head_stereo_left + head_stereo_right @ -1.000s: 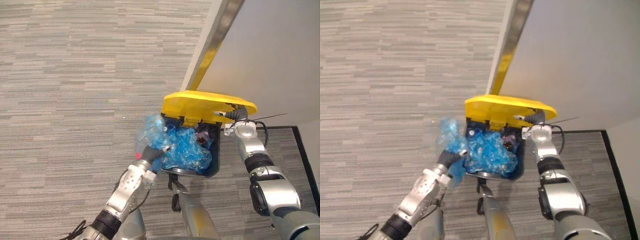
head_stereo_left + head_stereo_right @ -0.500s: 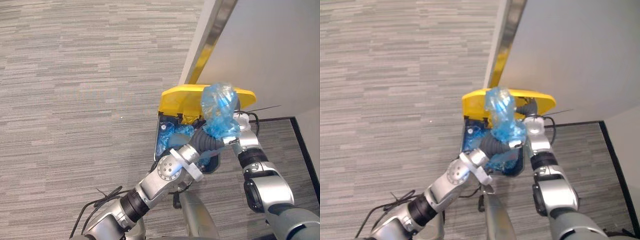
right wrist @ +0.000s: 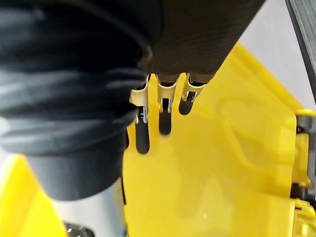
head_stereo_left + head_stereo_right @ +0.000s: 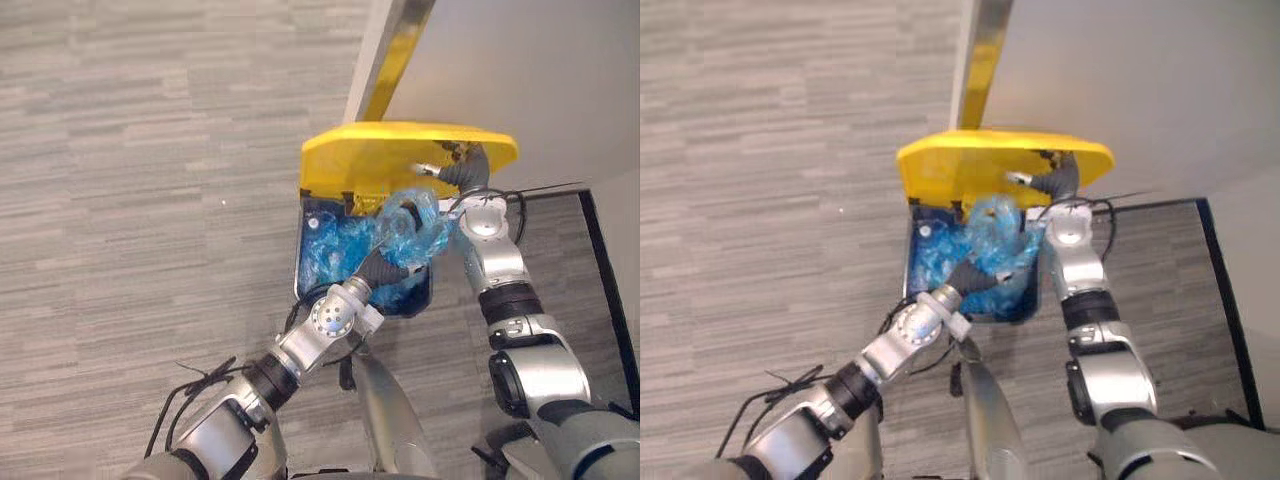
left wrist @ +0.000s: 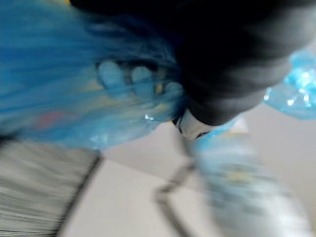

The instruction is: Gather rubbish on tea table into small bin, then transfer packed bag to large trash can.

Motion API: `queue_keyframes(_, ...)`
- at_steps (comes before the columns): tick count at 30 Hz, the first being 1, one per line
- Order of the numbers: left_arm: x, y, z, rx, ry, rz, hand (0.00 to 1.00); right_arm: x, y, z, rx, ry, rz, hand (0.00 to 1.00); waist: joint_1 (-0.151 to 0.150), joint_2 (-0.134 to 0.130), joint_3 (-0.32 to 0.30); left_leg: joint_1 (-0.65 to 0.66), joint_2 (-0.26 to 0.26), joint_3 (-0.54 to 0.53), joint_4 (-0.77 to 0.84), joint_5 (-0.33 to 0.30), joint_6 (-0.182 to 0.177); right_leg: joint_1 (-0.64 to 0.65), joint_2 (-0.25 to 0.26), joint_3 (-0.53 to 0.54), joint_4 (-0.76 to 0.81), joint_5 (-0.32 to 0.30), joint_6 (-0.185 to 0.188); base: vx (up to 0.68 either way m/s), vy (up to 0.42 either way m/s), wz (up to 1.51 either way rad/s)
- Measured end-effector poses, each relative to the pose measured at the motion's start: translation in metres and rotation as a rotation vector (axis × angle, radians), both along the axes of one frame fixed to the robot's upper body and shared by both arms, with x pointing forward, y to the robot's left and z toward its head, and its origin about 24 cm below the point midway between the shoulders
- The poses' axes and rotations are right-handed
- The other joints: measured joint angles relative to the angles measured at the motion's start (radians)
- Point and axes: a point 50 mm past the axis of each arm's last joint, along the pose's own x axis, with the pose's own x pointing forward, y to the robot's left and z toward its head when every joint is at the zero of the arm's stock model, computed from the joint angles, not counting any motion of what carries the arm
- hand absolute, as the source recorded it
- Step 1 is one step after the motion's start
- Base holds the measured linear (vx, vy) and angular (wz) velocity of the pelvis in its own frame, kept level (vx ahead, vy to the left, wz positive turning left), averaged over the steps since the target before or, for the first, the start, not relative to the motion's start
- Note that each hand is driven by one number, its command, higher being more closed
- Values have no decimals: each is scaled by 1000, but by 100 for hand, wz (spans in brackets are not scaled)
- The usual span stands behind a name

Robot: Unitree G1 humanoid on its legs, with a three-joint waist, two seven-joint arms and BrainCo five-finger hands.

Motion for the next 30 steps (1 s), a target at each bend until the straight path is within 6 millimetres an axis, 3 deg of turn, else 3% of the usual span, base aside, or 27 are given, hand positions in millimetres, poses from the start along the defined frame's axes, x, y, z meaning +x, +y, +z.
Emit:
queue_keyframes(4, 10, 2, 1, 74, -34, 35, 100, -3, 7, 2, -15, -19, 27, 0, -1, -1, 9, -17, 10, 4, 8, -1, -2, -9, 0, -6, 1, -1, -2, 29, -23, 6)
queue_keyframes(5, 12, 3, 0, 90, -36, 46, 0, -4, 8, 3, -16, -28, 32, 0, -1, -1, 9, -28, 16, 10, 10, -1, -2, -18, -1, -8, 3, -2, -4, 38, -30, 7)
queue_keyframes(15, 30, 34, -37, 303, 49, 251, 0, -6, 26, 6, -46, -55, 91, 0, -2, 0, 12, -37, 28, 32, 21, -7, -12, -55, 3, -10, 68, -25, -45, 59, 0, -1)
queue_keyframes(22, 36, 57, -54, 421, 112, 351, 0, -12, 49, 2, -67, -69, 185, 0, 3, 1, 12, -21, 16, 31, 19, -6, -9, -47, -10, -12, 89, -33, -49, 15, 5, 2)
queue_keyframes(30, 26, 79, -81, 408, 229, 405, 0, -18, 52, -33, -71, 30, 218, 0, 17, 2, 10, 65, -6, 25, -33, 15, 2, 21, -28, -12, 93, -53, -36, 12, 0, 8)
